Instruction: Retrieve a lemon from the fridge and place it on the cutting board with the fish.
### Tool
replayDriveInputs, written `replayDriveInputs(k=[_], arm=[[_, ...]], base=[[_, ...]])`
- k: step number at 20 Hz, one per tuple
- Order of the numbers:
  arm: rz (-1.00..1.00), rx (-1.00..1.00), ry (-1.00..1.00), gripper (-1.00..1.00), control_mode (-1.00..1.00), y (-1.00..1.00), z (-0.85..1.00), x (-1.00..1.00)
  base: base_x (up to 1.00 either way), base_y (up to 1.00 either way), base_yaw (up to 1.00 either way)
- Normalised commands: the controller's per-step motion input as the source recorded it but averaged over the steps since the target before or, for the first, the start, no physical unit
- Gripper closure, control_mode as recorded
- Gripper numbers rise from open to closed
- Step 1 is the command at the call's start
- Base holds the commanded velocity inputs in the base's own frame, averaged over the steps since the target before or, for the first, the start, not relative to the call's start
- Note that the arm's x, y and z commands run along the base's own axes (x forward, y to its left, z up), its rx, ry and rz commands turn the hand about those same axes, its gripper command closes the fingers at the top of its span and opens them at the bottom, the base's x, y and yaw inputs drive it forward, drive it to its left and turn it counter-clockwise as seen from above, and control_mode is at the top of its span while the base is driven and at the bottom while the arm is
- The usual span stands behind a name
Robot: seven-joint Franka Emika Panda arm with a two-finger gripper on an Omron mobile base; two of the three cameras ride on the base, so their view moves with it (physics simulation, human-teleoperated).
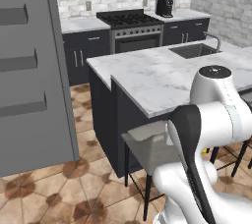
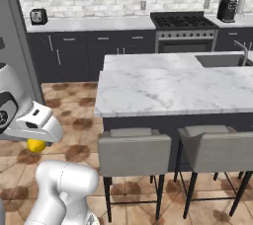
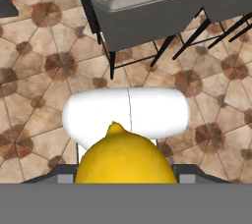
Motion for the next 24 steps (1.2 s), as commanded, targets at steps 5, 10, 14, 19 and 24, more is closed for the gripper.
replayDriveInputs(k=[5,10,14,19,24], arm=[[0.0,0.0,0.0,1.0,1.0,0.0,0.0,0.0],[0.0,0.0,0.0,1.0,1.0,0.0,0.0,0.0],[0.0,0.0,0.0,1.0,1.0,0.0,0.0,0.0],[0.0,0.0,0.0,1.0,1.0,0.0,0.0,0.0],[0.0,0.0,0.0,1.0,1.0,0.0,0.0,0.0]], base=[[0.33,-1.0,0.0],[0.32,-1.0,0.0],[0.45,-1.0,0.01],[0.61,-1.0,0.03],[0.76,-1.0,0.07]])
